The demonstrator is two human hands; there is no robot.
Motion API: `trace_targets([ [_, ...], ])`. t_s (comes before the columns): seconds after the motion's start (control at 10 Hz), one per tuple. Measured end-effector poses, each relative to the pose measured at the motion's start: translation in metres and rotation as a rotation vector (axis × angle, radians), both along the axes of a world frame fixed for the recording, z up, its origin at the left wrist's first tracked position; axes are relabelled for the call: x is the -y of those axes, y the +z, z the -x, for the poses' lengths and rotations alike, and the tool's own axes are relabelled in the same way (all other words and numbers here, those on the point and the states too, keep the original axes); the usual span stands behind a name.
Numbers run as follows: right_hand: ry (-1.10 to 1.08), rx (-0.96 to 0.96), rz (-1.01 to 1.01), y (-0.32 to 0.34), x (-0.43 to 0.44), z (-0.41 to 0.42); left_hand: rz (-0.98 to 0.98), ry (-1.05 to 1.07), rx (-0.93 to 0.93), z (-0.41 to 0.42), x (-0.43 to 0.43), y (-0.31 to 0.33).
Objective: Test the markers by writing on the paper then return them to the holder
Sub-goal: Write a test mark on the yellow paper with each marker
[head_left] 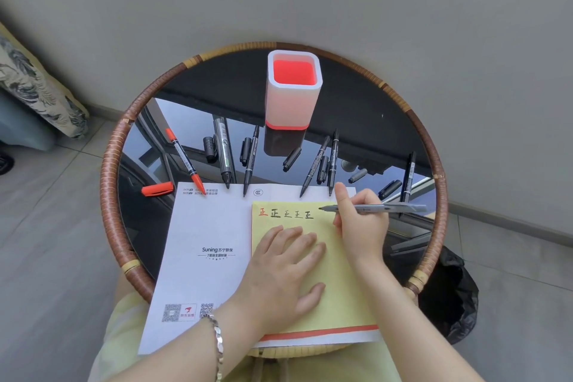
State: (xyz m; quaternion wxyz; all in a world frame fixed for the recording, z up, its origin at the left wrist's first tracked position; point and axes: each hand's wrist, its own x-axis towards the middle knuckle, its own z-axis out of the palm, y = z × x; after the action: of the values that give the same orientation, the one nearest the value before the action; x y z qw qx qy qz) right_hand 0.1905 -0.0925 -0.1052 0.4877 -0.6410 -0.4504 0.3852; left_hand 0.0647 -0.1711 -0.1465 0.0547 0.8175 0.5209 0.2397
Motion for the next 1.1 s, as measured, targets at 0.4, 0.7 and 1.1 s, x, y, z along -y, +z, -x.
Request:
trace_targets([
  [0.4, -0.018, 0.098, -0.105, -0.0110, 0.0028, 0.0036, 0.127, 0.010, 0.004, -0.0002, 0.0007, 0.0042],
  [0.7, 0.006, 0.127, -0.093, -0.0112, 0.0019, 0.0046, 0.112, 0.010, 0.004, -0.0008, 0.0006, 0.0068],
  [1.1, 0.013, 0.099, -0.099, -0.0103, 0.0029, 0.0030, 0.117, 0.012, 0.004, -0.0006, 0.0010, 0.0070],
])
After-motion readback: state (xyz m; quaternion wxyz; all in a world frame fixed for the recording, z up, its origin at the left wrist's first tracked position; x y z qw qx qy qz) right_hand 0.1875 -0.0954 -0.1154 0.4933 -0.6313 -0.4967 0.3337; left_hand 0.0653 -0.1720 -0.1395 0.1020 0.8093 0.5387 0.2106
